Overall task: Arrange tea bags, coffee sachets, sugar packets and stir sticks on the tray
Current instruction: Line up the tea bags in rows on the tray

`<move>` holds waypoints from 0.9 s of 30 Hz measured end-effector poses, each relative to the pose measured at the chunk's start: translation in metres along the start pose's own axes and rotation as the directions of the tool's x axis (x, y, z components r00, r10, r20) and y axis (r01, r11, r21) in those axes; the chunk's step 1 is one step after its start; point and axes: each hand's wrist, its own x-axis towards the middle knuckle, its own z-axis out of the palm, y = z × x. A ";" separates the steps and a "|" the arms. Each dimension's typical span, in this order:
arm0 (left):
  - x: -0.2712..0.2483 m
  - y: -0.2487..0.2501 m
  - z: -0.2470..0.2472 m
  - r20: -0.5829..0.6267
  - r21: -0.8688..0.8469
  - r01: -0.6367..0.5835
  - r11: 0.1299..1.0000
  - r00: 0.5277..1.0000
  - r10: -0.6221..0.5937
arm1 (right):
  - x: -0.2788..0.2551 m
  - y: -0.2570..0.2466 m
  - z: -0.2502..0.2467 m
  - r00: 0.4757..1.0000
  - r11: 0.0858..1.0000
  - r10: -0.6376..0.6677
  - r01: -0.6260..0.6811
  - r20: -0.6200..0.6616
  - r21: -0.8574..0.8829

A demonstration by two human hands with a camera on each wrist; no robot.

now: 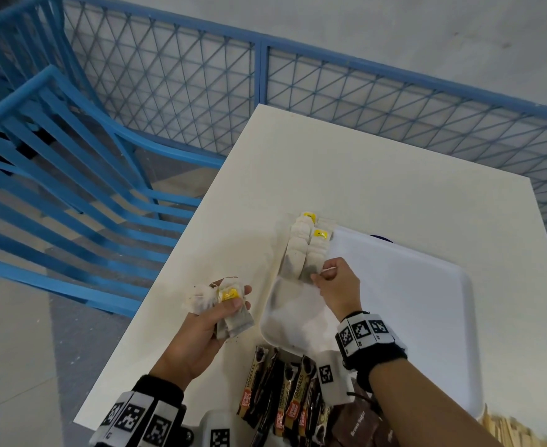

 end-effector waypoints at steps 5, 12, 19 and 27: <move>0.002 0.000 0.002 0.001 0.023 0.000 1.000 1.000 0.000 | 0.002 0.001 0.001 0.999 0.999 -0.031 0.031 -0.023 -0.019; 0.005 -0.001 0.006 0.002 -0.014 0.008 1.000 1.000 -0.008 | -0.009 -0.012 -0.003 0.987 0.991 -0.133 0.130 -0.094 -0.039; 0.006 -0.001 0.009 0.006 -0.017 -0.005 1.000 1.000 0.005 | -0.068 -0.051 0.005 0.897 0.947 -0.312 0.268 0.314 0.177; -0.003 0.004 0.021 0.080 0.065 -0.004 0.998 0.997 -0.001 | -0.090 -0.052 0.019 0.838 0.962 -0.251 0.161 0.484 0.220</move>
